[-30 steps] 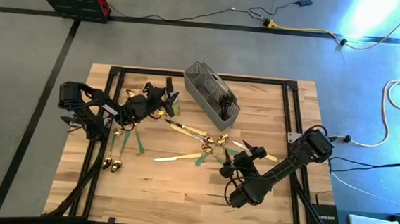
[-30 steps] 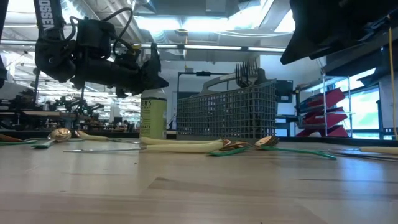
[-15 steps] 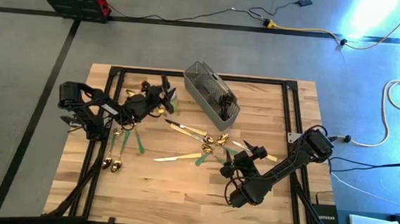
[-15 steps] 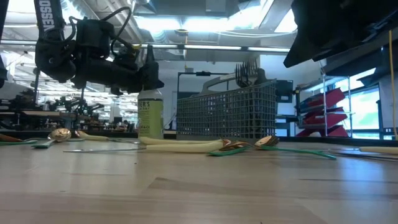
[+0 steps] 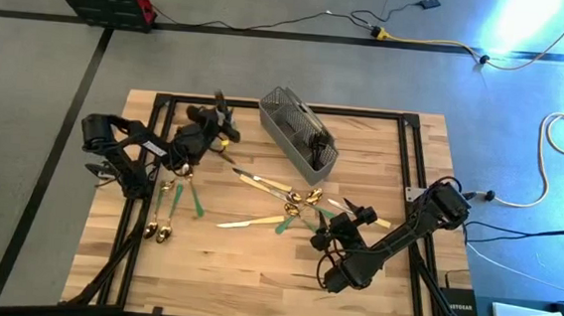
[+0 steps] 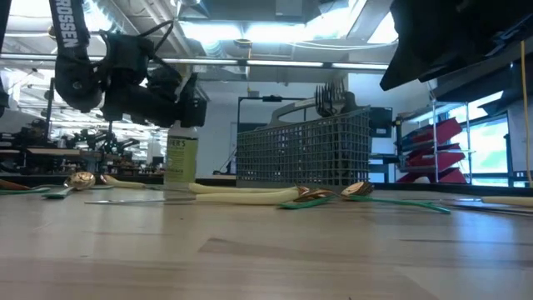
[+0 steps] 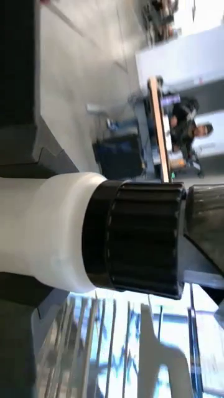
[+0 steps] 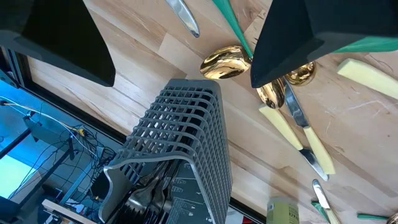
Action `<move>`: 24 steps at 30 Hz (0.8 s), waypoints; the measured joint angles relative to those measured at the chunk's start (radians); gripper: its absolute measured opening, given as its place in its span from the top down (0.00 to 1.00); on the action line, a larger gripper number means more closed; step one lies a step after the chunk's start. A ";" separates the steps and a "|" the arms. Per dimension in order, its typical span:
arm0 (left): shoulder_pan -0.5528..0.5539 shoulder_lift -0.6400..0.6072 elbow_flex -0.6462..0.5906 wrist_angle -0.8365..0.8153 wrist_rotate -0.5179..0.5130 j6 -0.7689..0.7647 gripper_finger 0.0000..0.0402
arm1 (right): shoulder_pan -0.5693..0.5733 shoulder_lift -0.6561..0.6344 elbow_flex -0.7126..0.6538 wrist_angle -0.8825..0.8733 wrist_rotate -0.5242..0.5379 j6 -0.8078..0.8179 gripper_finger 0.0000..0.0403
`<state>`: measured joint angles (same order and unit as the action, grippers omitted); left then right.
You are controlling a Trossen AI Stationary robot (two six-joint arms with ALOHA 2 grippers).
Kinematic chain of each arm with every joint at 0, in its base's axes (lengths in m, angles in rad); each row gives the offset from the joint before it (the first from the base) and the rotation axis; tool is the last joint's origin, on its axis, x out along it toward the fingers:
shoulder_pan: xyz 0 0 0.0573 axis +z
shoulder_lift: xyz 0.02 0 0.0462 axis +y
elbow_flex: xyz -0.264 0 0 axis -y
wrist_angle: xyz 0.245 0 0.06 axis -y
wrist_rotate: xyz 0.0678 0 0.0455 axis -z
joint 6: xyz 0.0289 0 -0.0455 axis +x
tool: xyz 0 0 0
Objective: Sort silverware
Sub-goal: Move the spray bottle to the upper left of the table
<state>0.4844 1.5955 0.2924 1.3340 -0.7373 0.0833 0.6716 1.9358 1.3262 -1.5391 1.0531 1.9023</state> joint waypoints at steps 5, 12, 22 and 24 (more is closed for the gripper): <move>0.086 -0.046 0.003 -0.102 -0.006 -0.060 0.63 | 0.000 0.000 0.000 0.000 0.000 0.000 0.11; 0.208 -0.122 -0.001 -0.203 -0.014 -0.046 0.63 | 0.000 0.000 -0.006 0.003 -0.010 0.000 0.11; 0.385 -0.177 0.002 -0.330 0.010 -0.156 0.63 | 0.000 0.000 -0.067 0.076 -0.032 0.008 0.11; 0.397 -0.177 0.002 -0.330 0.016 -0.161 0.63 | 0.000 0.000 -0.067 0.075 -0.030 0.009 0.11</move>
<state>0.8810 1.4189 0.2943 1.0036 -0.7214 -0.0777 0.6712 1.9358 1.2591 -1.4639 1.0229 1.9109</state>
